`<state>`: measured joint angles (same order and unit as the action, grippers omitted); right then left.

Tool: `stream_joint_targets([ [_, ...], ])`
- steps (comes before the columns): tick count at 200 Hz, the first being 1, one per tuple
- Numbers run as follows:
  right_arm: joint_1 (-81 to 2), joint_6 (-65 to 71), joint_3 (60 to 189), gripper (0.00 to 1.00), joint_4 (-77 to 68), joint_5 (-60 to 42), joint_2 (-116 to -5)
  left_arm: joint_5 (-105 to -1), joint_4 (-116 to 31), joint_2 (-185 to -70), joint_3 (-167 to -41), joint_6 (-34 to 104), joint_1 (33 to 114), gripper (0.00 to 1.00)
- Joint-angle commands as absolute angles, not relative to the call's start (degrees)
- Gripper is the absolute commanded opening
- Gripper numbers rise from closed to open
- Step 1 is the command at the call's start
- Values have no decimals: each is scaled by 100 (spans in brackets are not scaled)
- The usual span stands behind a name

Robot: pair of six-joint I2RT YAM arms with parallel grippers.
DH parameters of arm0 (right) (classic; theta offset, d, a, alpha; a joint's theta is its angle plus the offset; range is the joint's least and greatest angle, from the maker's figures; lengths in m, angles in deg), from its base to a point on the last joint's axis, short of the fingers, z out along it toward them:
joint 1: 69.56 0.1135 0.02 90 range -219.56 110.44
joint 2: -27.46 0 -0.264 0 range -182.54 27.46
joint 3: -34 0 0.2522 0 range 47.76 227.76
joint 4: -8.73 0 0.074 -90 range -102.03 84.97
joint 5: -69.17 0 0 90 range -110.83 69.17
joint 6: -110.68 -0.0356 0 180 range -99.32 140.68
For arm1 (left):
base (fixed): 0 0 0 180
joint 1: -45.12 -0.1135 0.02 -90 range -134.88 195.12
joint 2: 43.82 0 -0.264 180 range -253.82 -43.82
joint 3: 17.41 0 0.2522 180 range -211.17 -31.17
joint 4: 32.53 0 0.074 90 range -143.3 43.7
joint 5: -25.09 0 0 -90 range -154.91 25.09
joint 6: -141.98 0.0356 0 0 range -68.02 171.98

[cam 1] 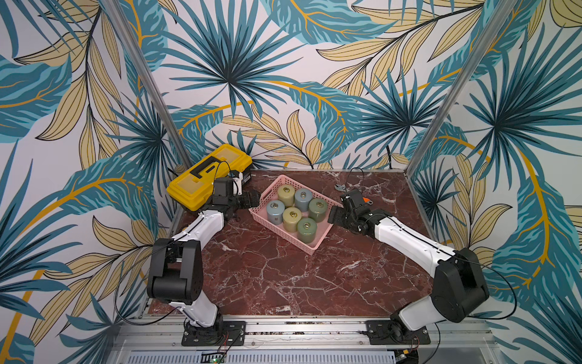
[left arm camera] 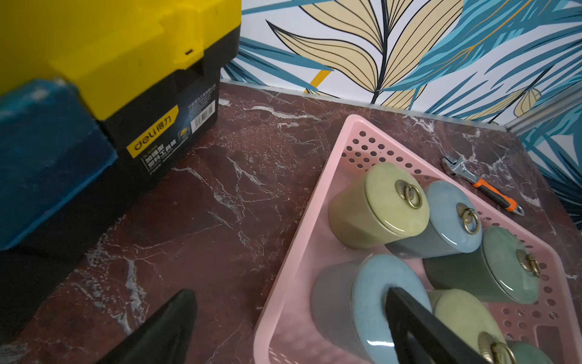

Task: Take the tea canister out of the basket
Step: Adjust the basket at the center of the board.

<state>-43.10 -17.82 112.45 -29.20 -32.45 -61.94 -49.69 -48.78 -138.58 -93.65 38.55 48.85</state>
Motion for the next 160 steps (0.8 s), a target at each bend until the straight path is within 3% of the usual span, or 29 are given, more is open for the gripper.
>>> stream_joint_targets([
  [1, -4249, -1964, 11385, 82, -2897, -3340, -6426, -5037, -5002, -14064, -9798, 4080, 4934, 94],
  [98, -4171, -2168, 11695, 47, -2736, -3108, -7325, -5054, -5267, -14971, -10448, 4284, 5067, 79],
  [160, -4170, -2177, 11710, 30, -2731, -3083, -7453, -4942, -5492, -15231, -10706, 4363, 5166, 69],
])
